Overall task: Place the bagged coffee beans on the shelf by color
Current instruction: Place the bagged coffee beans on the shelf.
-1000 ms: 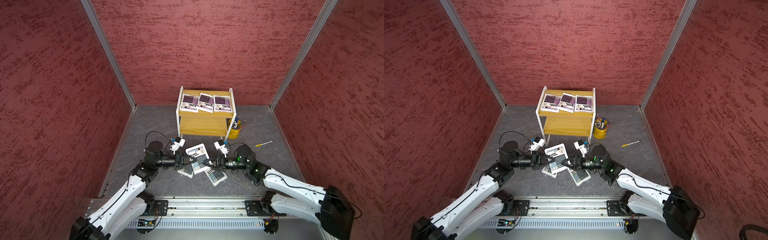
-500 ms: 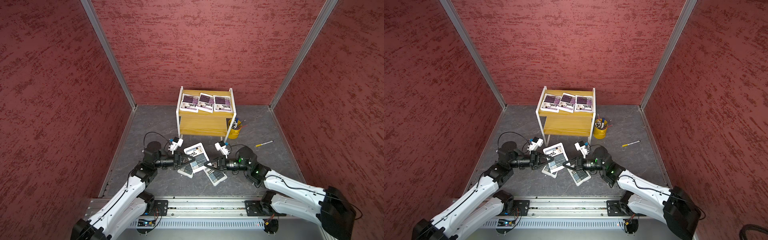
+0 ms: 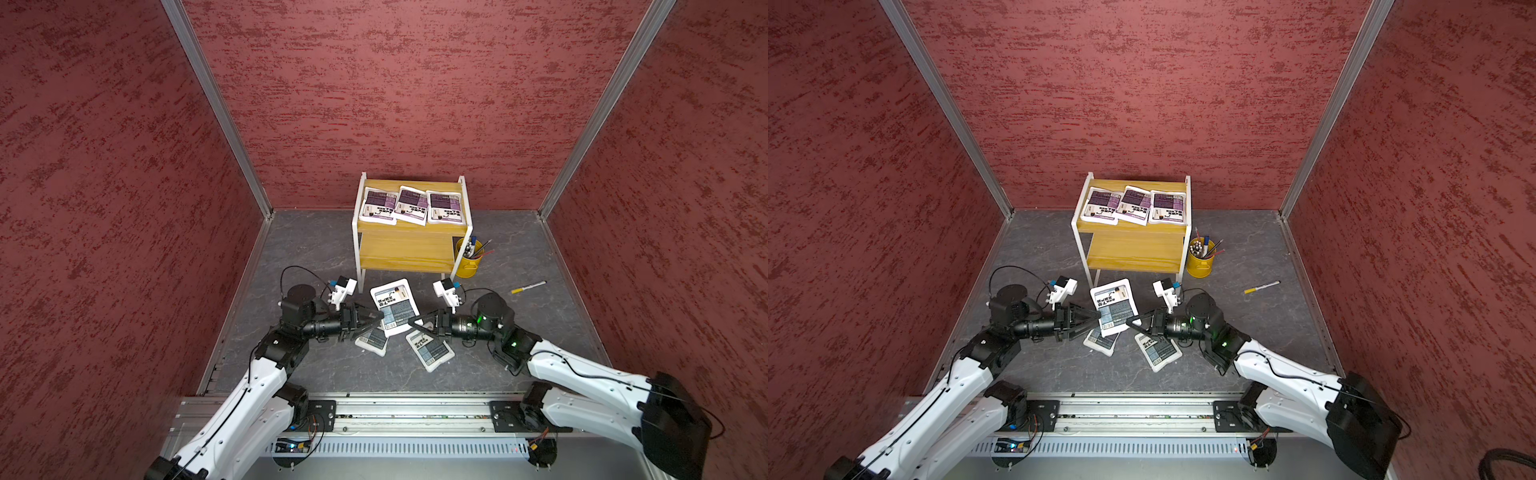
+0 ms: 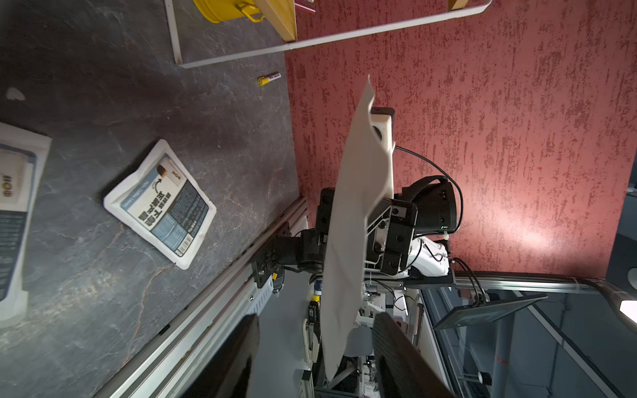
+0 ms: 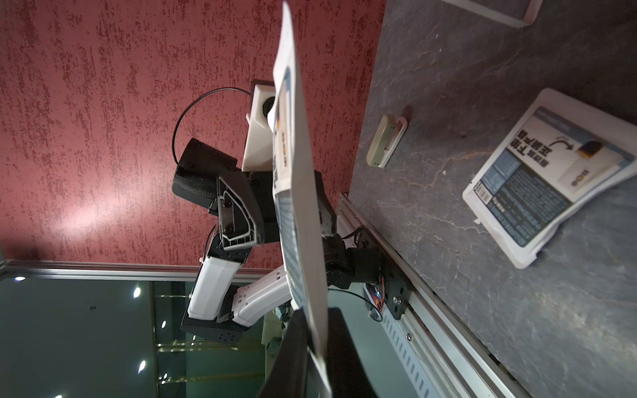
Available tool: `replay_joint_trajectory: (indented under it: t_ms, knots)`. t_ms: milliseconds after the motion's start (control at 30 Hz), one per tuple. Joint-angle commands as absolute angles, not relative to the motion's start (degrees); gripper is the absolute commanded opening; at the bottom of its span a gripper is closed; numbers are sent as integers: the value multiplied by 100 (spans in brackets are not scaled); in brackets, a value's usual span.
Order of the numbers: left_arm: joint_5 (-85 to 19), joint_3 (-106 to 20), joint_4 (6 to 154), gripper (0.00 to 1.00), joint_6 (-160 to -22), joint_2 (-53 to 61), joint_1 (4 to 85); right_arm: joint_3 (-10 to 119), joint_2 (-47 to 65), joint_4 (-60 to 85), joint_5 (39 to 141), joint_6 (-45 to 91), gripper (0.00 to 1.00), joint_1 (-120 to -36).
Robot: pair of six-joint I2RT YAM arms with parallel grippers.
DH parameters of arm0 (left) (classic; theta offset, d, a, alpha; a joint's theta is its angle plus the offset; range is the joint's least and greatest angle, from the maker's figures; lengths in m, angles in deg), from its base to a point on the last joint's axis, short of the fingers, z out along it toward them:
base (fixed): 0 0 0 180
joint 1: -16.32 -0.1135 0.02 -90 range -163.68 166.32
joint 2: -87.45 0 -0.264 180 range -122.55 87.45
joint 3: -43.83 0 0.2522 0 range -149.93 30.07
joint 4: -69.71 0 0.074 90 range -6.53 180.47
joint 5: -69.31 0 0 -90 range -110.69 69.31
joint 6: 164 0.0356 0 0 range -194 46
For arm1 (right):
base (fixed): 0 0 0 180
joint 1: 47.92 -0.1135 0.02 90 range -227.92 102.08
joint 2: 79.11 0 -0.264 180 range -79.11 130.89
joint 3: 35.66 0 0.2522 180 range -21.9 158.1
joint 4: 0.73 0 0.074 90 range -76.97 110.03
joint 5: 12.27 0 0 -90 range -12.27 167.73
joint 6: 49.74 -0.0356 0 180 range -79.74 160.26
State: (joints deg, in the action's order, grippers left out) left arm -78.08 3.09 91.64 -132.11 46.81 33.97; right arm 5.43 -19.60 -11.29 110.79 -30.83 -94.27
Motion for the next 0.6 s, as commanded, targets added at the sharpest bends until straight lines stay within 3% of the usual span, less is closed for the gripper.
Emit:
replay_joint_trajectory:
  t_ms: [0, 100, 333, 567]
  knots:
    - [-7549, -32, 10233, 62, -12618, 4905, 3145, 834, -1864, -1394, 10538, -2952, 2, -9481]
    - [-7359, -232, 10909, 70, -12272, 5124, 2866, 1009, -1704, -1400, 10326, -2935, 2, -9494]
    - [-7144, -377, 11619, 72, -12080, 5634, 2280, 1334, -1531, -1304, 9810, -2859, 2, -9521]
    - [-6920, -263, 11922, 77, -11934, 5783, 2220, 1761, -1467, -822, 9457, -2614, 2, -9521]
